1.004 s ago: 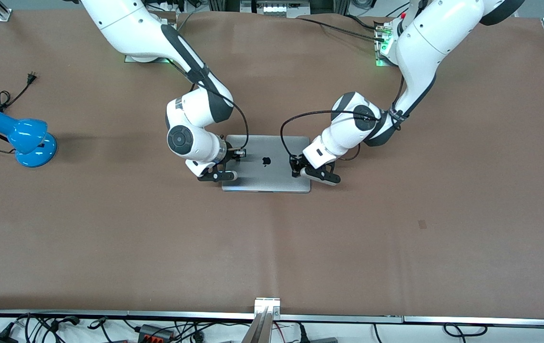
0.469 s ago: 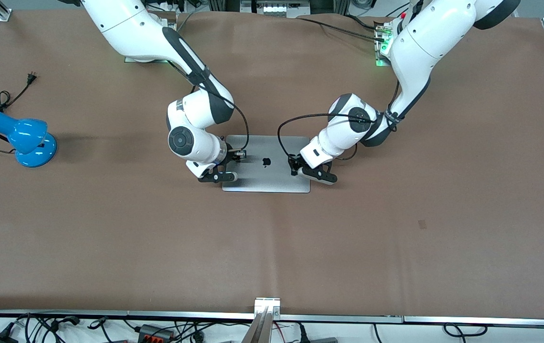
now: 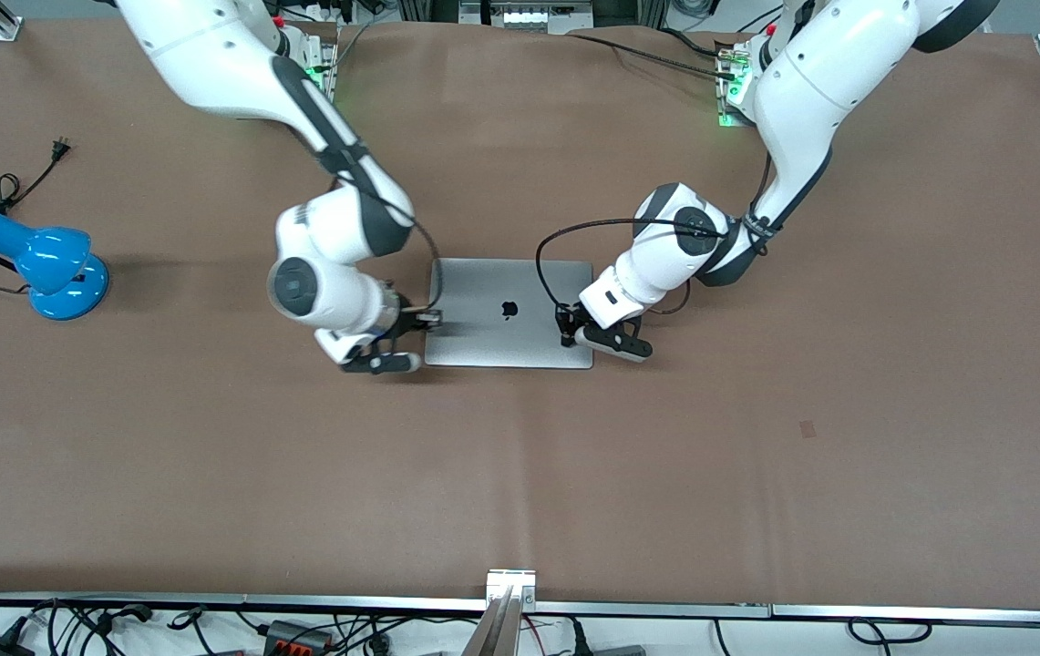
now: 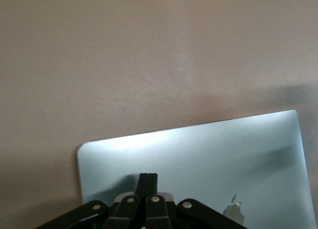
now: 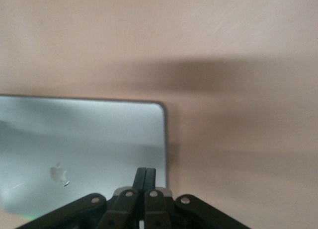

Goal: Close laptop with both arms from behind

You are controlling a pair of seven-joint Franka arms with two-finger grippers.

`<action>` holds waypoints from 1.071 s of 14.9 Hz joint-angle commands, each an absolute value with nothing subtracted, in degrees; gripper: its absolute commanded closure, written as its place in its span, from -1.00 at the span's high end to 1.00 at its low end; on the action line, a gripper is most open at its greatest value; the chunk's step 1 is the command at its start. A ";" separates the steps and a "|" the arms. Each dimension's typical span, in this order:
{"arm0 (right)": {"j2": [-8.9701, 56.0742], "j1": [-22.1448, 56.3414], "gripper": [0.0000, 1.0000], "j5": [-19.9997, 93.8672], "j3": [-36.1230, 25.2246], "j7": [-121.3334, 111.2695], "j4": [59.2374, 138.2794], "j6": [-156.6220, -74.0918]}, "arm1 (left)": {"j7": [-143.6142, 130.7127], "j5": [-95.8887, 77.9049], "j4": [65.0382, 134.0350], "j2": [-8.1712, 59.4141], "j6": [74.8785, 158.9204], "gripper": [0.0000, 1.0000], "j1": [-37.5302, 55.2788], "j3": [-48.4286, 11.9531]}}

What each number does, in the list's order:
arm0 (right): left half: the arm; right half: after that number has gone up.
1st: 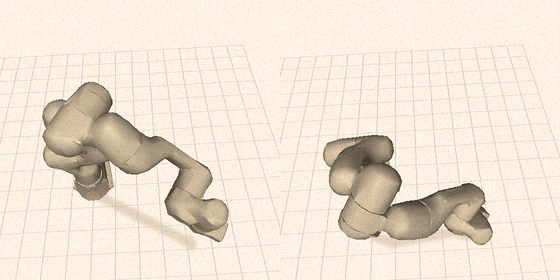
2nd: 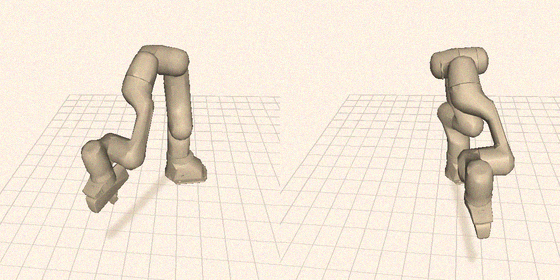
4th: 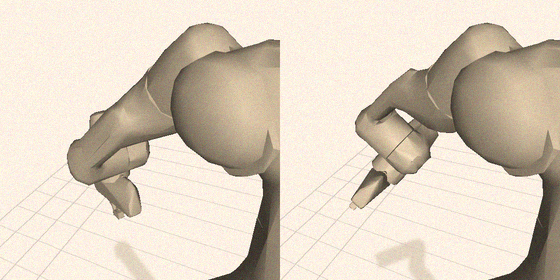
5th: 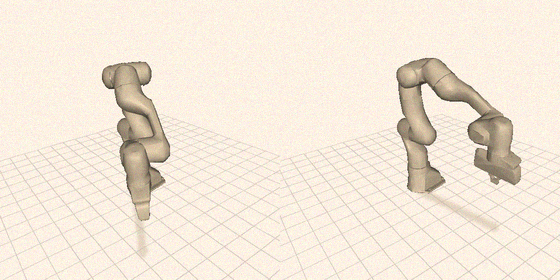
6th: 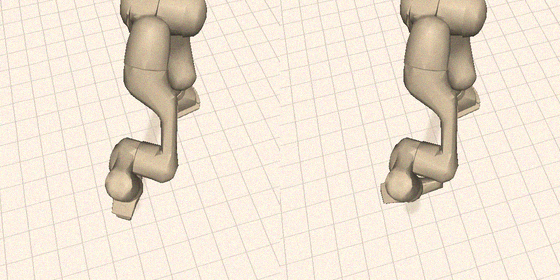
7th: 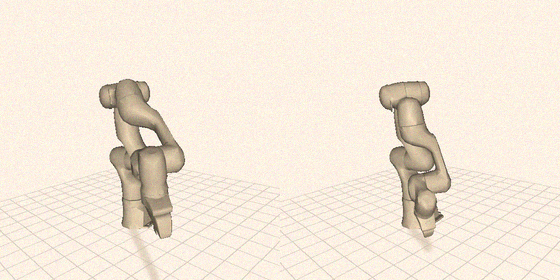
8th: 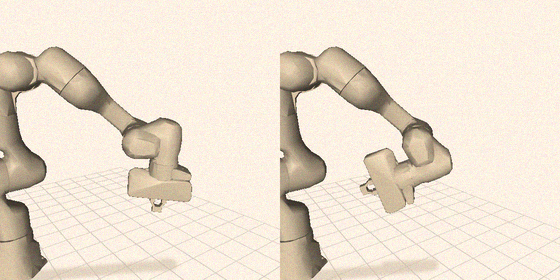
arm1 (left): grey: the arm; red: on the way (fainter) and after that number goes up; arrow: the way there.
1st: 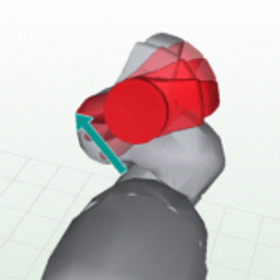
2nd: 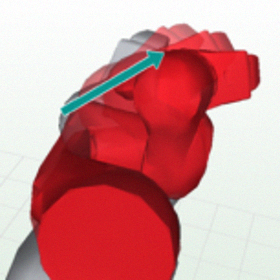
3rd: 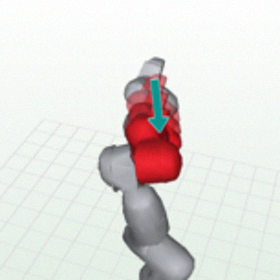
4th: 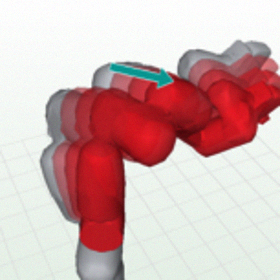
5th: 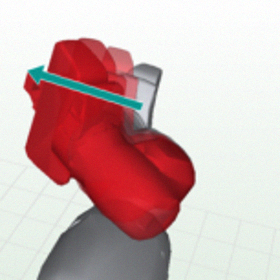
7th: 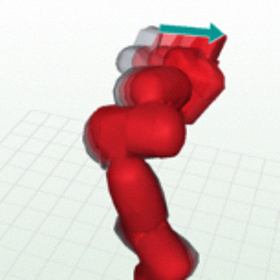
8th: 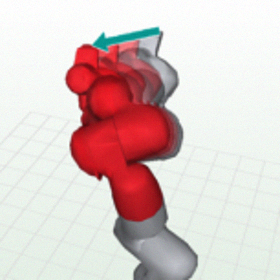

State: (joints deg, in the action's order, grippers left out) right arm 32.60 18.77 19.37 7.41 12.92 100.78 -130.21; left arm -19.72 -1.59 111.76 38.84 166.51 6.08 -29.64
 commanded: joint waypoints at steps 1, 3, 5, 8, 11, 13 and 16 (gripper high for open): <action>25.68 14.78 -1.00 15.93 7.30 9.86 100.56 -121.68 | -18.03 -0.26 110.05 32.71 155.08 -0.97 4.93 -29.09; 23.83 11.44 -1.00 15.47 7.29 9.76 96.44 -112.64 | -17.40 -0.26 106.19 30.86 144.90 -0.96 4.75 -28.92; 23.55 8.37 -1.00 14.07 7.29 8.97 90.82 -103.93 | -17.40 3.05 99.97 30.06 132.17 -0.96 4.48 -27.78; 23.12 5.20 -1.00 12.39 7.21 5.19 84.22 -94.34 | -17.32 12.37 90.72 30.15 114.74 -0.96 3.35 -27.77; 20.31 1.24 -1.00 8.90 7.21 1.69 80.87 -86.51 | -16.18 13.27 86.33 29.19 106.02 -0.92 -0.86 -28.03; 19.25 -1.13 -1.00 6.77 7.03 -3.75 80.25 -84.03 | -11.45 13.27 82.03 28.48 101.01 -0.90 -2.81 -28.39; 18.20 -5.18 -1.00 6.42 7.21 -8.52 77.79 -82.54 | -9.67 13.01 74.38 28.04 91.36 -0.88 -3.95 -27.95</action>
State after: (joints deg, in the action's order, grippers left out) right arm 18.94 -2.82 7.38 6.47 -5.73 79.75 -84.73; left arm -11.33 12.24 79.68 28.54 98.39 -3.51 -27.80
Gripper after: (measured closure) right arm 0.991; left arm 0.943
